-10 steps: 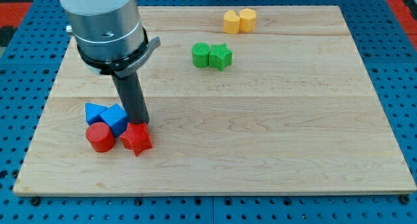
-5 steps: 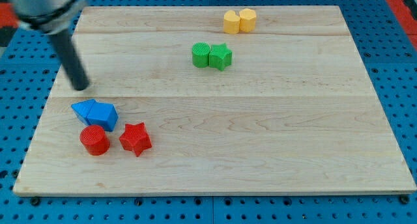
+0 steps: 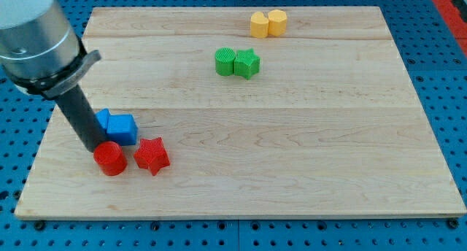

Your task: Move blue blocks at center left of the board

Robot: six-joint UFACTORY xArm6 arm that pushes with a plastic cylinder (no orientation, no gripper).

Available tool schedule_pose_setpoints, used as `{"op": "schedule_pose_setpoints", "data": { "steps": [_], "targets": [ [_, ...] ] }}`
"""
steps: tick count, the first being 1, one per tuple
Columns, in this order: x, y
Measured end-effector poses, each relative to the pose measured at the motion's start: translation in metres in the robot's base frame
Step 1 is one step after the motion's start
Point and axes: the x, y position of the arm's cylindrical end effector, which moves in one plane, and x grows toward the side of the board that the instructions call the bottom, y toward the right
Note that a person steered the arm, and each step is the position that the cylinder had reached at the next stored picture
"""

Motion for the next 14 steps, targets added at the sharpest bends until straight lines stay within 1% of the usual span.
{"op": "schedule_pose_setpoints", "data": {
  "steps": [1, 2, 3, 4, 5, 6, 7, 8, 9, 10, 11, 13, 14],
  "targets": [
    [-0.003, 0.018],
    [-0.018, 0.019],
    [-0.022, 0.026],
    [-0.030, 0.020],
    [-0.027, -0.028],
    [-0.036, -0.050],
    [-0.065, -0.054],
    [-0.074, -0.031],
    [-0.071, -0.002],
    [-0.032, -0.002],
    [-0.022, 0.022],
    [-0.048, 0.088],
    [-0.051, 0.124]
  ]
}}
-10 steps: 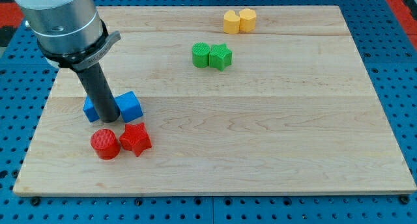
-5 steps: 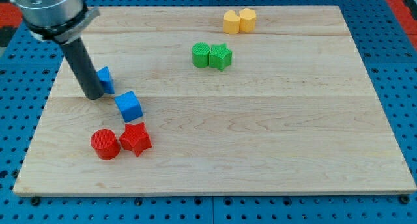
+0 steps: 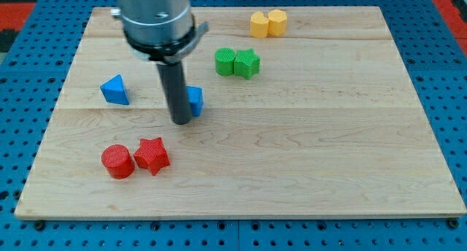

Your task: Move blue blocks at center left of the board

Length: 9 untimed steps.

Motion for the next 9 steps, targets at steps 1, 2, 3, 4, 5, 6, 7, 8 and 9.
{"op": "schedule_pose_setpoints", "data": {
  "steps": [1, 2, 3, 4, 5, 6, 7, 8, 9],
  "targets": [
    [-0.004, 0.017],
    [-0.009, 0.004],
    [-0.022, 0.034],
    [-0.044, 0.033],
    [-0.046, -0.020],
    [-0.046, -0.053],
    [-0.049, -0.053],
    [-0.050, -0.092],
    [-0.051, -0.072]
  ]
}}
